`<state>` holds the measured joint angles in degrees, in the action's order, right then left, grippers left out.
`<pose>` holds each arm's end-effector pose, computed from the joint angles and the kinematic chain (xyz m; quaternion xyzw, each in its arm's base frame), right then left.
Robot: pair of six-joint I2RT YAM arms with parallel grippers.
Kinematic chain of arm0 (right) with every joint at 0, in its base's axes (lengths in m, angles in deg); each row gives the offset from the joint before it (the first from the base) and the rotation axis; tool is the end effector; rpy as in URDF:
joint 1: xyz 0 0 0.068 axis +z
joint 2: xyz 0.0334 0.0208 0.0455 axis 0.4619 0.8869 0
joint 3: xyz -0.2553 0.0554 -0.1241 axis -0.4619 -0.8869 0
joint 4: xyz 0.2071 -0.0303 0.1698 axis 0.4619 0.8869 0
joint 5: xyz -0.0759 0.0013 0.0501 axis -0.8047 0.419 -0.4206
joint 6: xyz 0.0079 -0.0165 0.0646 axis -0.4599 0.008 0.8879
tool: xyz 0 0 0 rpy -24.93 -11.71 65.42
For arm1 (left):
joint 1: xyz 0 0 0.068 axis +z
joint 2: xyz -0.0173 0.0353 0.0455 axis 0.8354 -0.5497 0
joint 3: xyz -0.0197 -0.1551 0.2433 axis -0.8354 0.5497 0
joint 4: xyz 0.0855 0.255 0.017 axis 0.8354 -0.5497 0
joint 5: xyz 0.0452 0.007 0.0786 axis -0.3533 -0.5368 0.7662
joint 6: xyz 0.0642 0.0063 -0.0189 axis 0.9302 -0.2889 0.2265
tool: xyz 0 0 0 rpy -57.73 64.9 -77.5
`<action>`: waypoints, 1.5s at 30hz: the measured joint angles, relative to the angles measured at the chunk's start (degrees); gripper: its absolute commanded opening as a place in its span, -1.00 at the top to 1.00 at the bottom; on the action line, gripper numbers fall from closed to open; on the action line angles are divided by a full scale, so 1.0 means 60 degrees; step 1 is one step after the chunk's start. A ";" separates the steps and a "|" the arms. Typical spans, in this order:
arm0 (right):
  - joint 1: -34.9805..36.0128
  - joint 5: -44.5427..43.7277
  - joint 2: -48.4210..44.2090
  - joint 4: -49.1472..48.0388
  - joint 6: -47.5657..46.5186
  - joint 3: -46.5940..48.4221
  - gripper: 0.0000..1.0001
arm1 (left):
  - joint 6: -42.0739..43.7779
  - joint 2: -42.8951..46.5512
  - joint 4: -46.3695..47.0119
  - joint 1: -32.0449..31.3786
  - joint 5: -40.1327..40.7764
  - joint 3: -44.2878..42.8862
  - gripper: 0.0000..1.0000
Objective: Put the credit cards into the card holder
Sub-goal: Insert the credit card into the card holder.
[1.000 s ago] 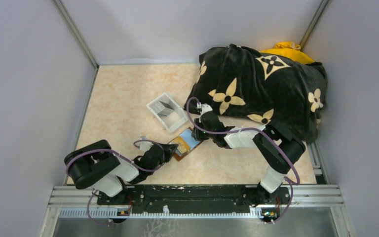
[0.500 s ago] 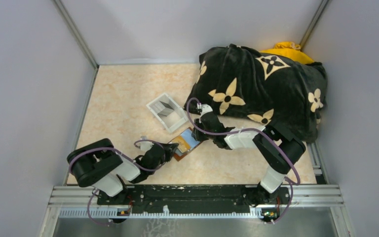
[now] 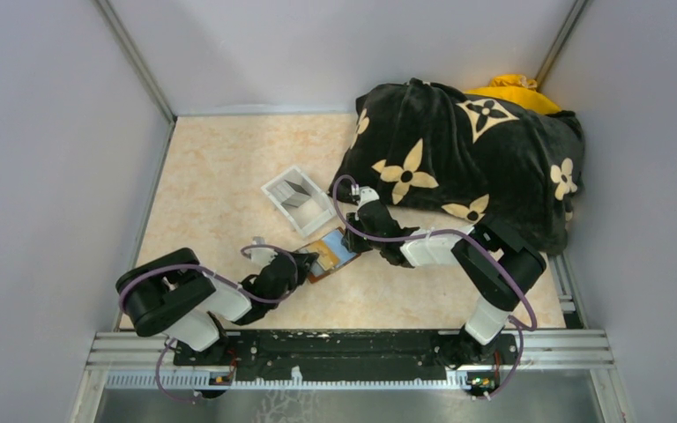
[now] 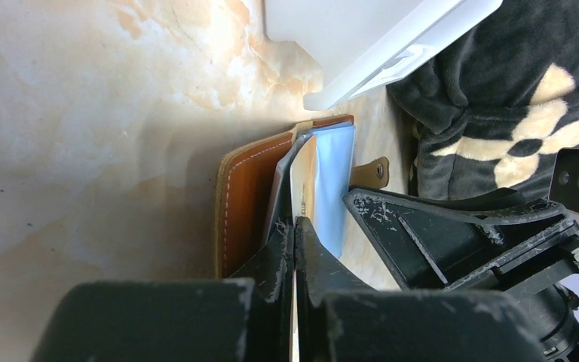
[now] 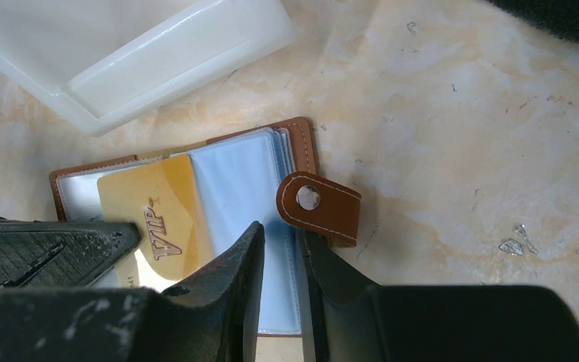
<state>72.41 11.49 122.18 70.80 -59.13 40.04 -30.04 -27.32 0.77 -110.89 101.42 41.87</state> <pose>0.2446 0.2433 0.1417 -0.1262 0.8902 0.2596 0.3526 0.1517 -0.1621 0.1002 -0.3866 0.7432 -0.3946 0.3775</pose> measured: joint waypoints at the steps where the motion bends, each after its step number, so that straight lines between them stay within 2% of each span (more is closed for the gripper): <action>1: 0.0000 0.0004 0.0000 0.0000 0.0000 -0.0004 0.55 | 0.0051 0.0000 0.0004 0.0000 0.0000 0.0000 1.00; 18: 0.0018 -0.0011 -0.0018 0.0011 0.0004 -0.0011 0.54 | 0.1708 -0.0634 0.0692 0.0036 -0.0215 -0.0379 1.00; 32: 0.0160 0.0058 -0.0018 0.0040 0.0029 -0.0007 0.55 | 0.1472 0.0259 0.0441 0.0062 -0.0608 0.0302 1.00; 45: 0.0160 0.0058 -0.0018 0.0040 0.0033 -0.0007 0.54 | 0.1406 0.0248 0.0353 0.0069 -0.0812 0.0302 1.00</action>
<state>73.37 11.84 122.07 71.04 -58.94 40.00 -21.60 -25.83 2.89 -110.48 96.54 43.68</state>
